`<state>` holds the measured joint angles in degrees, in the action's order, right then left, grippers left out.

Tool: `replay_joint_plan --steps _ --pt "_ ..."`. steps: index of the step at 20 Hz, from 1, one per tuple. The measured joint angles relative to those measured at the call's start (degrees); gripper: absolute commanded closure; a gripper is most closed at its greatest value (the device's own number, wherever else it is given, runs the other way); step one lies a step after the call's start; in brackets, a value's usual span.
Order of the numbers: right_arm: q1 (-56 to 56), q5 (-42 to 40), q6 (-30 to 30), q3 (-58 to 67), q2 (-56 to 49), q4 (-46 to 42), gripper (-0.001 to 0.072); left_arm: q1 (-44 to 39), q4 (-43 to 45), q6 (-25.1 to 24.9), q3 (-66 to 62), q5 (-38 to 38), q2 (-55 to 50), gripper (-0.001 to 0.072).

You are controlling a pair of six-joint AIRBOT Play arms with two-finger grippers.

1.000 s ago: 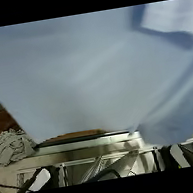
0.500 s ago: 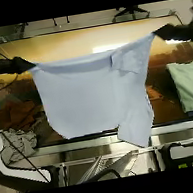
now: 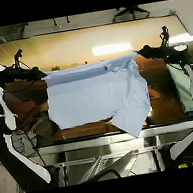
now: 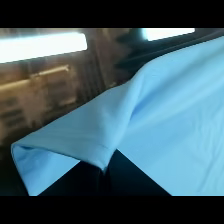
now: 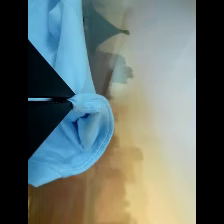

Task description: Fold the shirts.

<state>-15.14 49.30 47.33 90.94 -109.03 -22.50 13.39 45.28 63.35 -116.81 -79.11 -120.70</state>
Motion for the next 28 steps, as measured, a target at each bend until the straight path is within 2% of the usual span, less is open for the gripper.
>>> replay_joint_plan --steps 7,15,16,17,18,21,24,28 --pt "-0.5 2.7 3.3 -1.8 -0.9 -10.3 0.0698 -1.0 7.8 0.0 4.7 -1.2 1.0 0.0693" --pt "0.3 1.5 6.3 -2.6 -2.0 -16.2 0.0683 -3.2 12.9 0.1 5.7 -1.2 0.7 0.0689" --pt "0.3 1.4 6.8 -2.6 -2.0 -16.7 0.0503 -3.3 13.0 0.2 5.7 -1.2 0.7 0.0646" --pt "0.3 1.1 7.0 -2.6 -2.0 -17.3 0.0373 -3.4 13.3 0.3 5.7 -1.2 0.7 0.0254" --pt "0.3 1.0 7.4 -2.6 -2.0 -17.6 0.0364 -3.4 13.5 0.7 5.7 -1.4 0.7 0.0010" --pt "0.2 1.9 10.2 -2.5 -1.0 -18.0 0.0367 -3.4 13.4 2.1 5.6 -3.3 1.0 0.0011" --pt "-1.1 4.5 13.2 -2.5 2.6 -19.7 0.0371 -2.3 13.5 4.9 3.1 -8.4 1.9 0.0012" --pt "-4.4 13.2 17.2 -4.9 10.3 -25.8 0.0372 1.3 13.6 9.3 7.7 -14.4 7.8 0.0012"
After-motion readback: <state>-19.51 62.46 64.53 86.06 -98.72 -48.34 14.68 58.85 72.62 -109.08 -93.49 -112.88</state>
